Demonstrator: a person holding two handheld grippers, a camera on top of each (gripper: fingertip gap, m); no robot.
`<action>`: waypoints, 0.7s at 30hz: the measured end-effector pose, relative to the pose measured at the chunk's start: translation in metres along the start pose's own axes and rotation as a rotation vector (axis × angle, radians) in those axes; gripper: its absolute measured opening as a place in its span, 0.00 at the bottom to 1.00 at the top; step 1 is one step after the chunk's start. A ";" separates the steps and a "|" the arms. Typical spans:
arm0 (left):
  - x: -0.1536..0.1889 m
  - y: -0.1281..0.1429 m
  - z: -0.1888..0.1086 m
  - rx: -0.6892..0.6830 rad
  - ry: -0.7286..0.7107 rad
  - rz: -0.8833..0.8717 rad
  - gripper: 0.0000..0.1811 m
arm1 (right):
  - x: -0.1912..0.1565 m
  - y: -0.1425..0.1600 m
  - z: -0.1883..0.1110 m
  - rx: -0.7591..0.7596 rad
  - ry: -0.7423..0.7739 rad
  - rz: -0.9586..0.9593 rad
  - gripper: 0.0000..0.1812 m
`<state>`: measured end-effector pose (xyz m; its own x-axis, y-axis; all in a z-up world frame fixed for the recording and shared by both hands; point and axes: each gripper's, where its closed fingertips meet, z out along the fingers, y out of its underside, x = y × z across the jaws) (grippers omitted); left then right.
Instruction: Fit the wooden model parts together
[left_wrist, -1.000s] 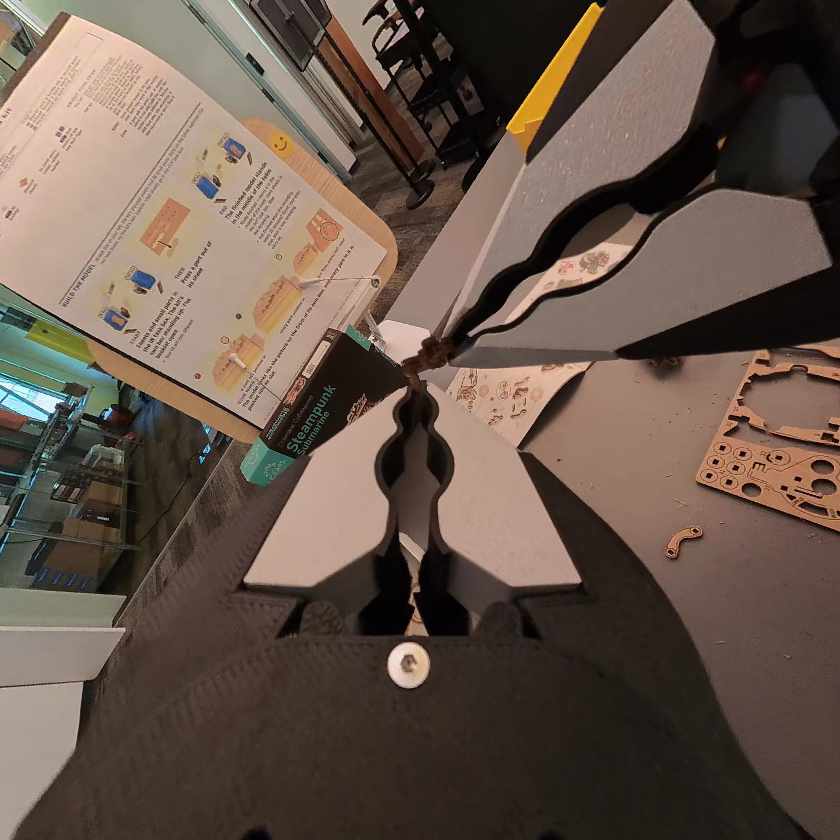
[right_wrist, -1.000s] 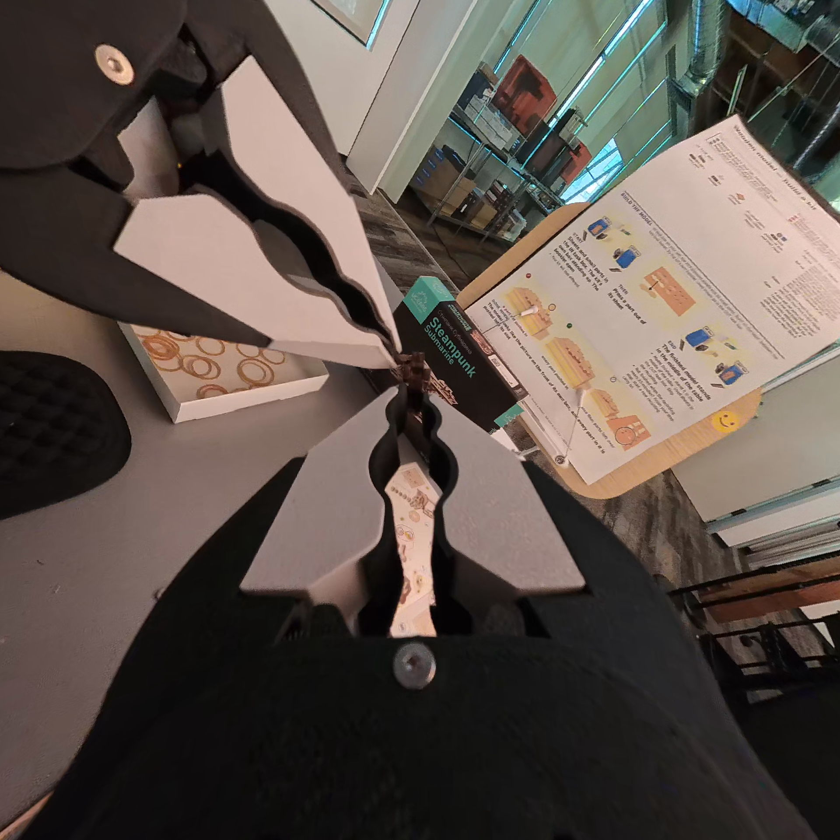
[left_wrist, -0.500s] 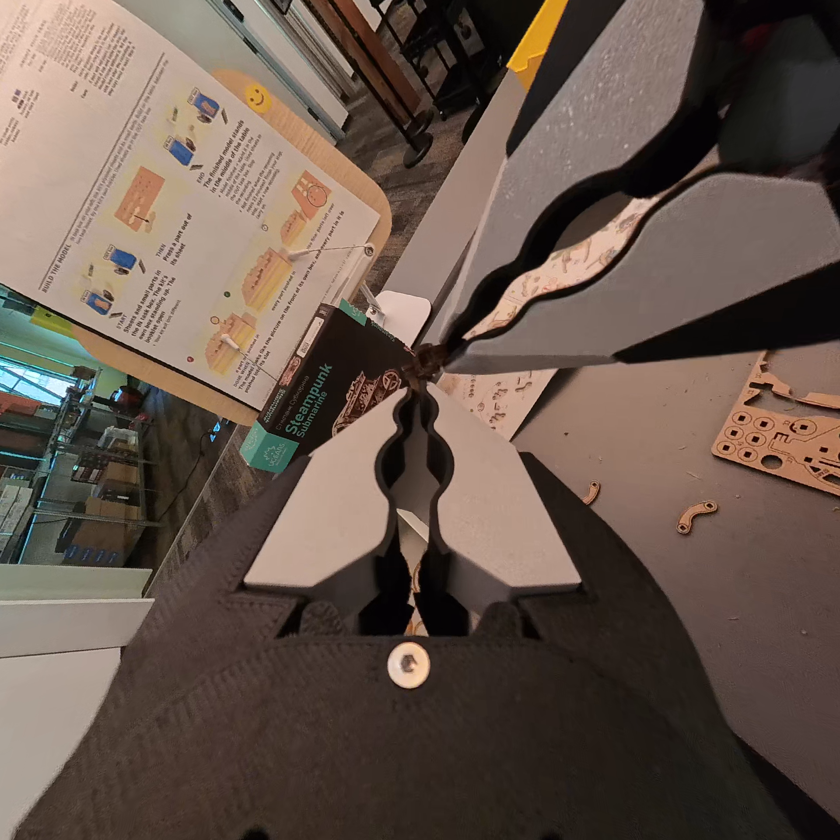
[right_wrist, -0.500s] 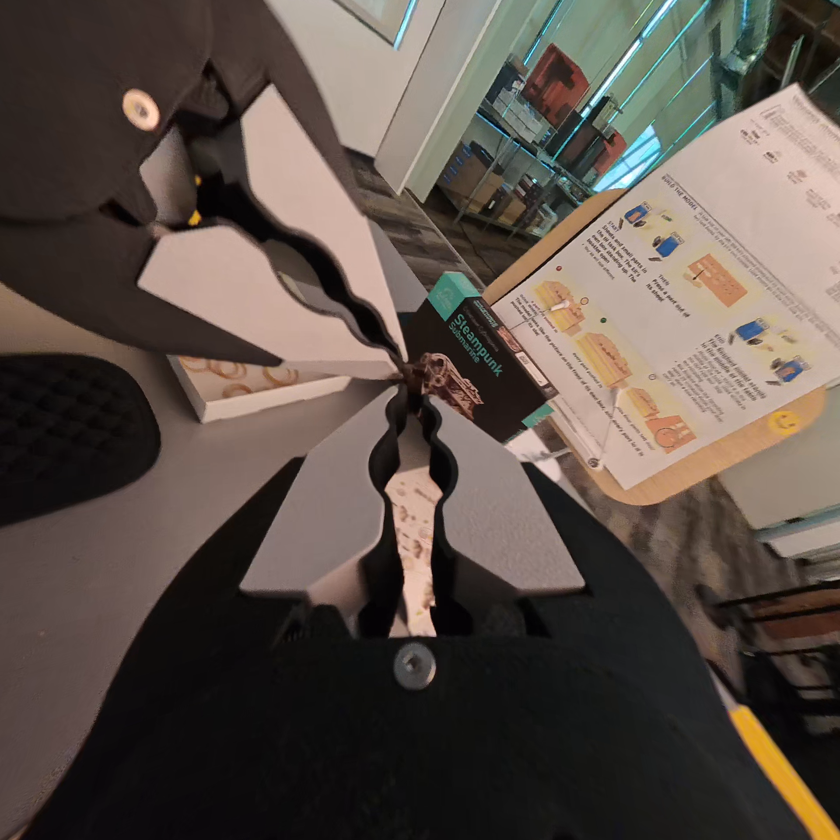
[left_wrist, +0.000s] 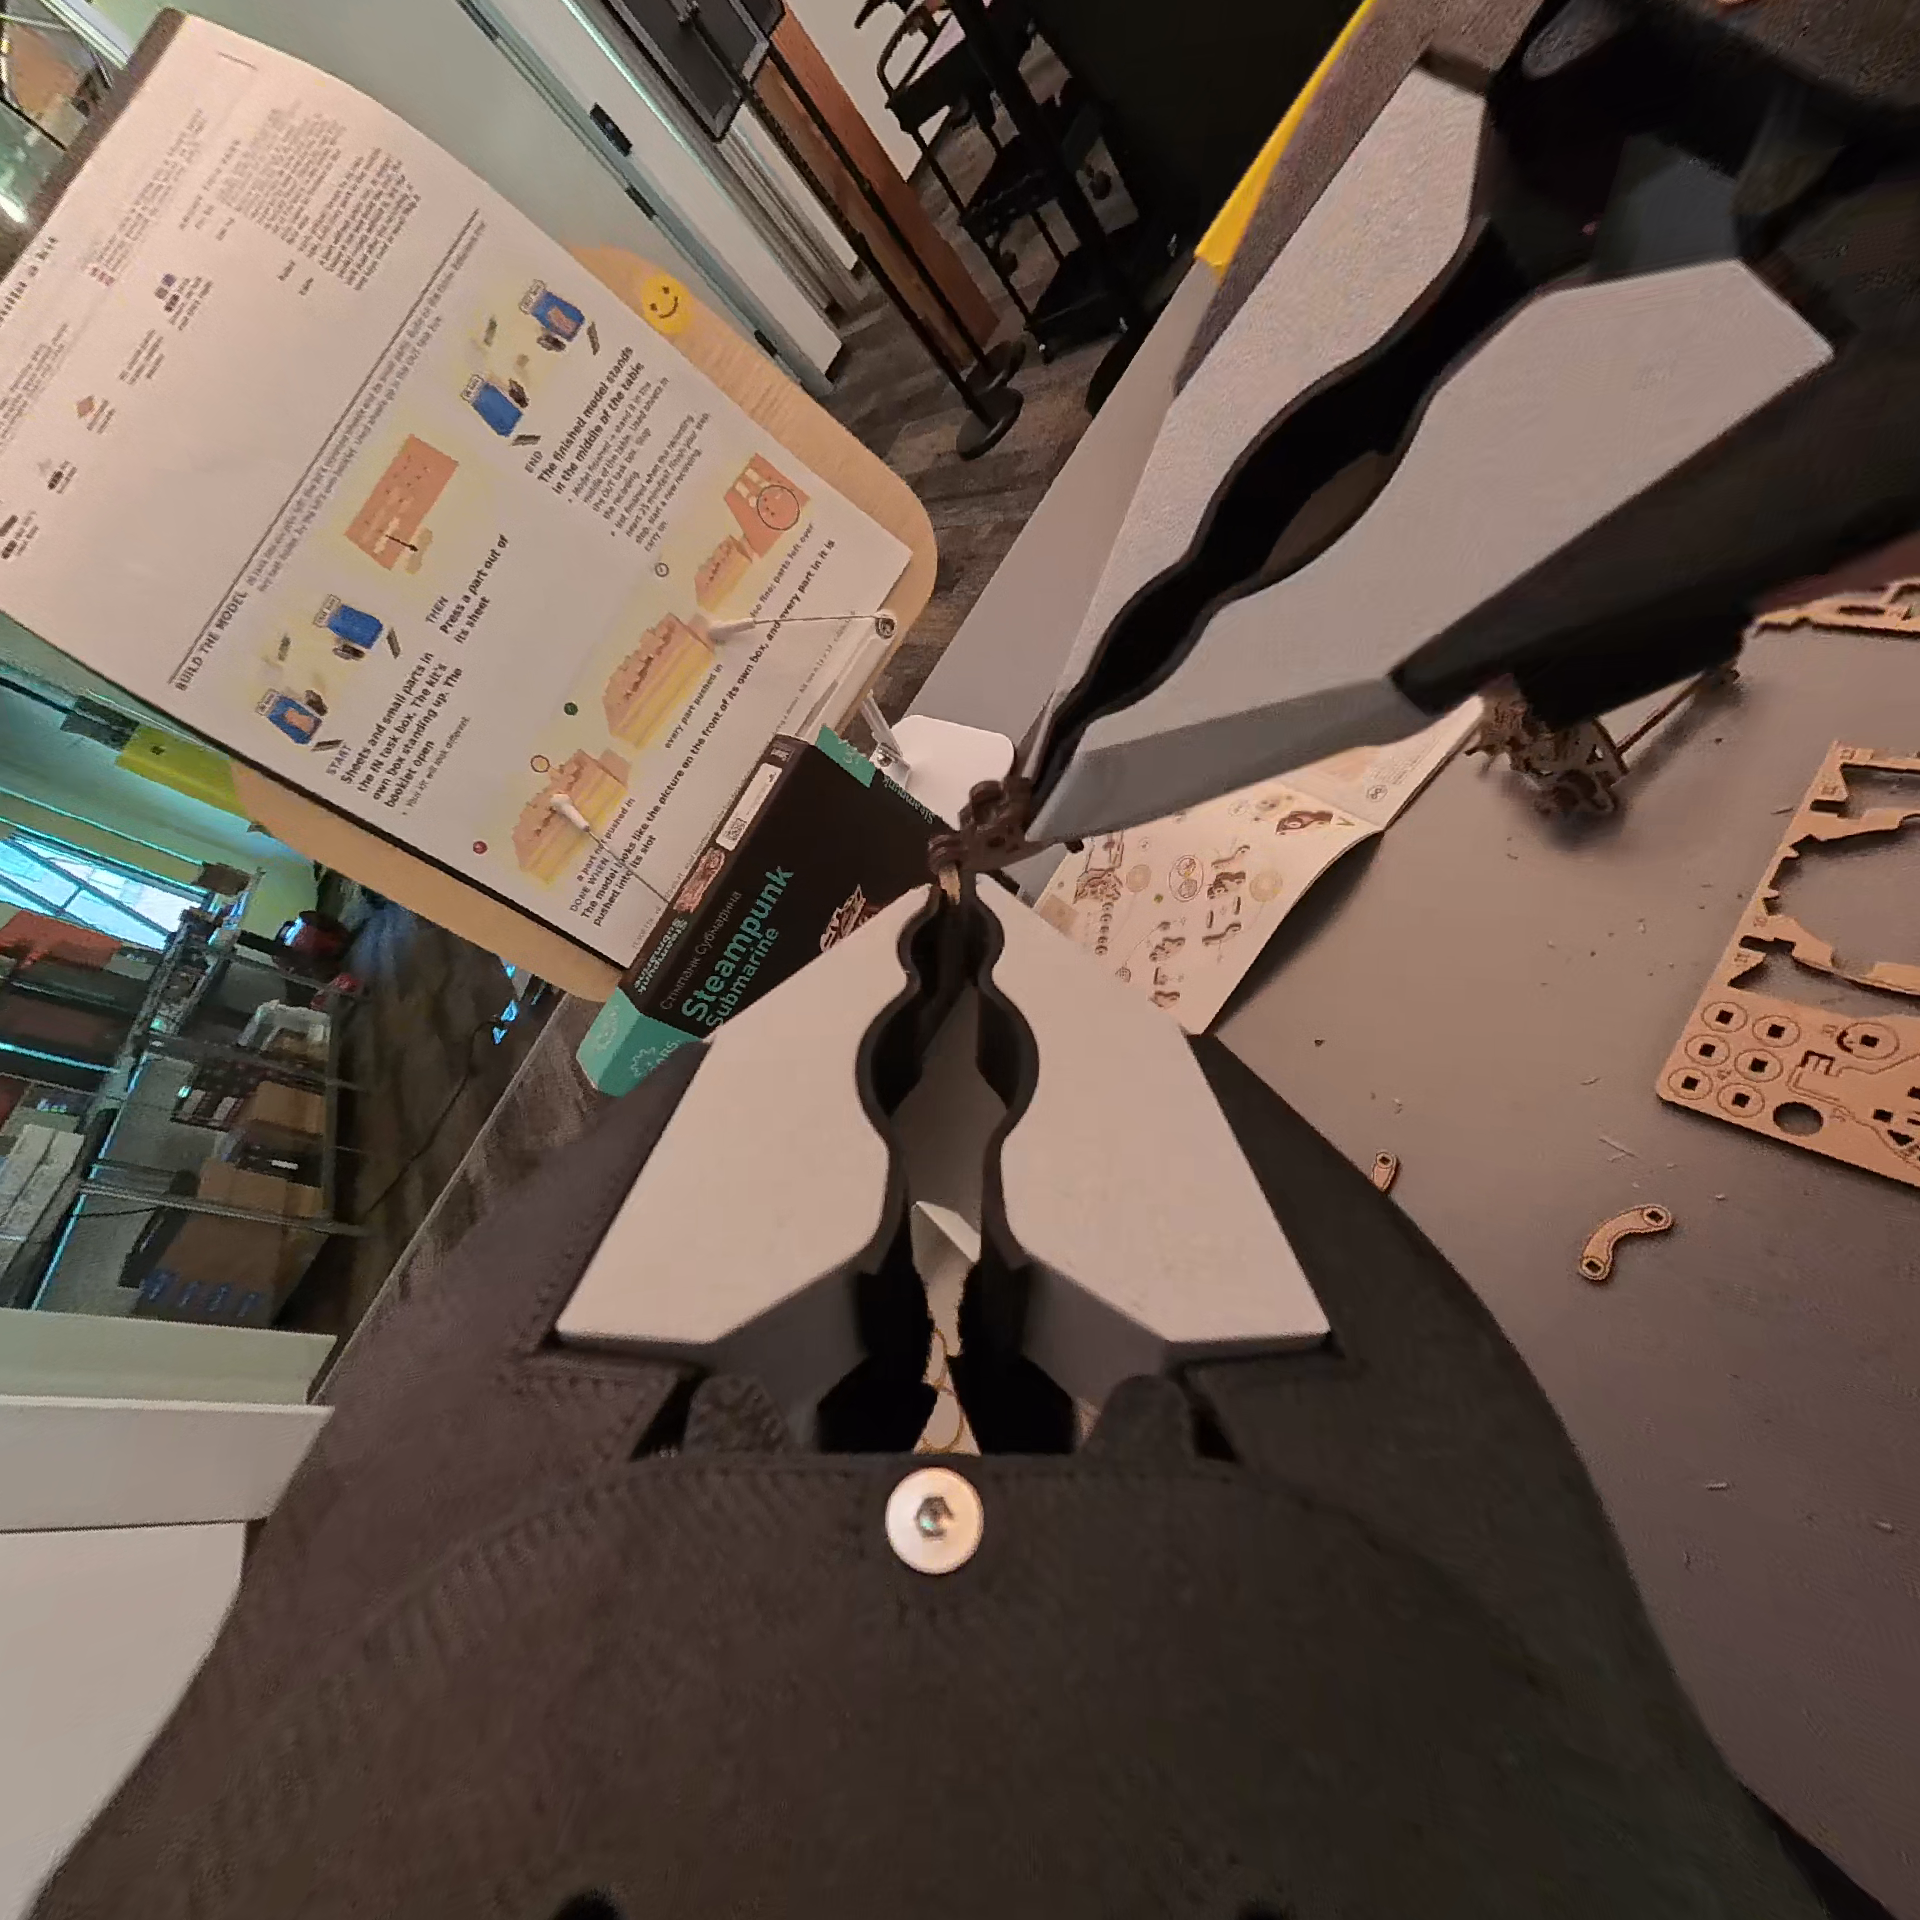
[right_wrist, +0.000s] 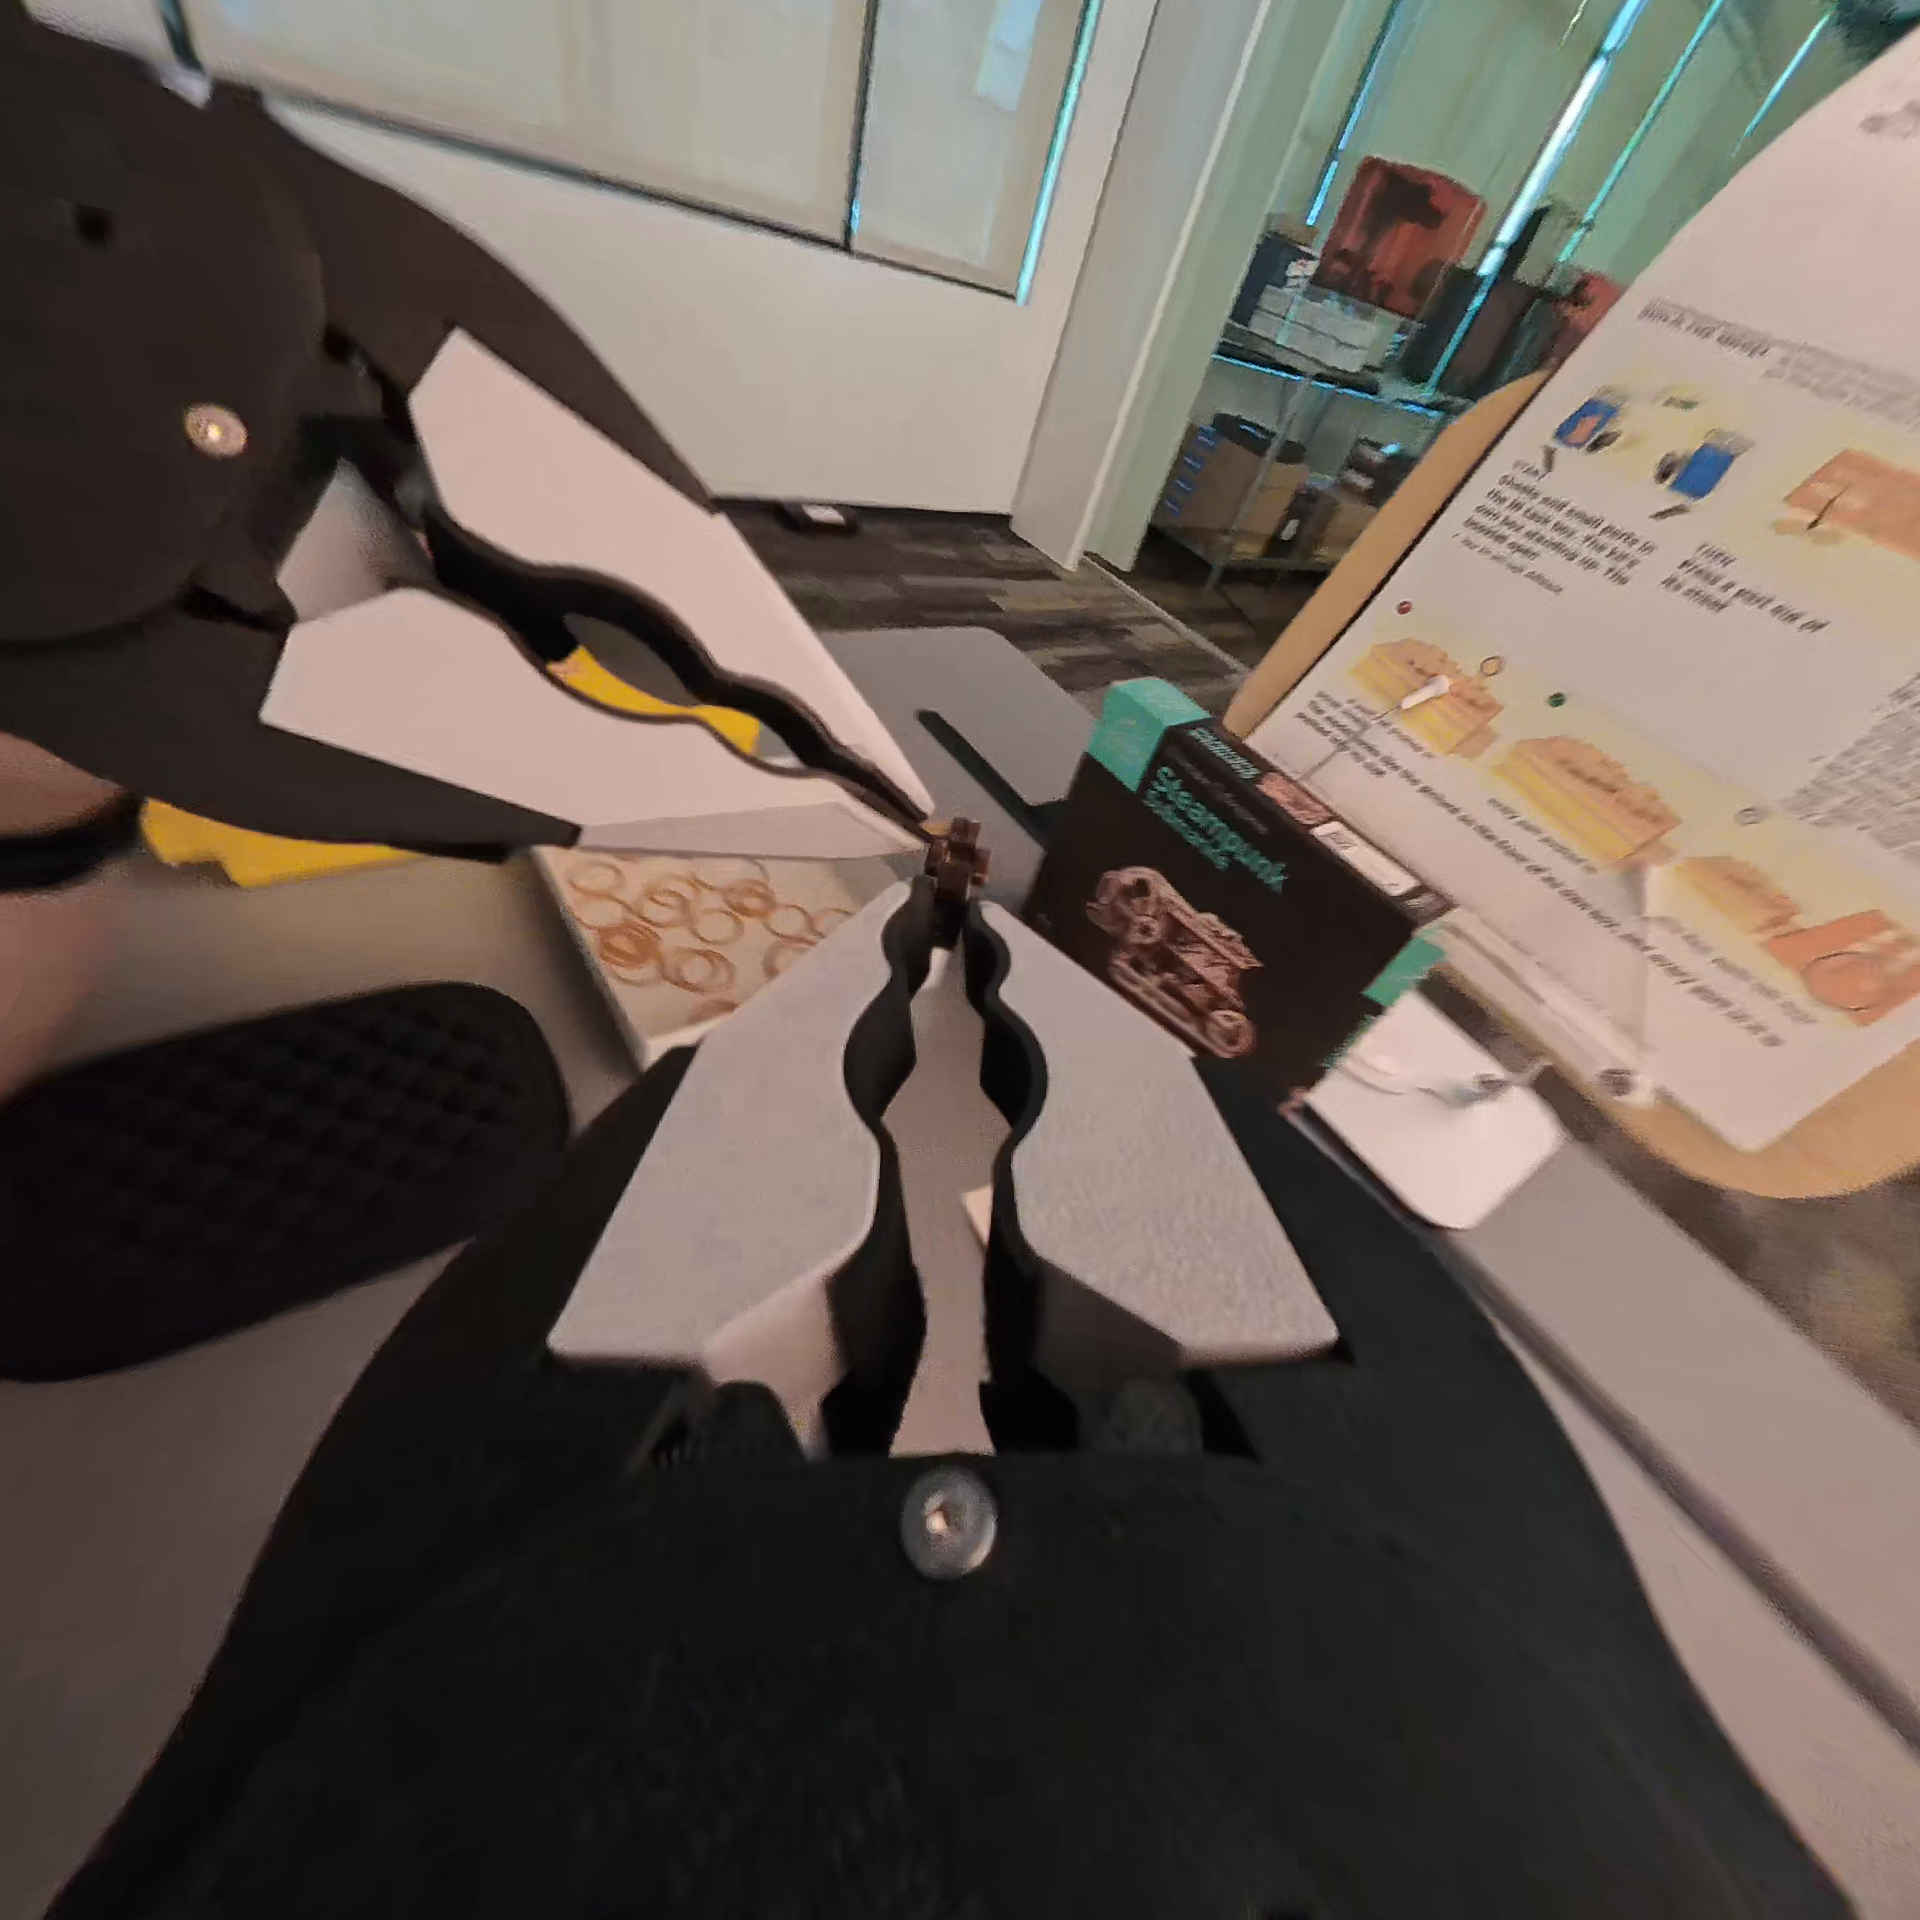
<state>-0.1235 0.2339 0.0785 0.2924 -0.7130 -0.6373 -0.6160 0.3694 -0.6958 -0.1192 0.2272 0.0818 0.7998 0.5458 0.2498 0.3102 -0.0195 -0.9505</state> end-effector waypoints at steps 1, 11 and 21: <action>-0.001 -0.001 -0.001 0.005 -0.003 -0.006 0.00 | 0.000 -0.001 0.001 0.019 -0.033 0.060 0.02; -0.007 -0.003 -0.002 0.042 0.000 -0.085 0.04 | -0.005 0.004 0.010 0.126 -0.380 0.625 0.01; -0.030 -0.017 -0.039 0.242 0.186 -0.396 0.12 | -0.011 -0.005 0.005 0.206 -0.642 0.864 0.01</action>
<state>-0.1503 0.2264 0.1220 0.3204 -0.9125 -0.2543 -0.2902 0.1610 -0.9433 -0.1317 0.2253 0.0831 0.2711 0.7510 -0.6021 -0.3665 -0.4979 -0.7860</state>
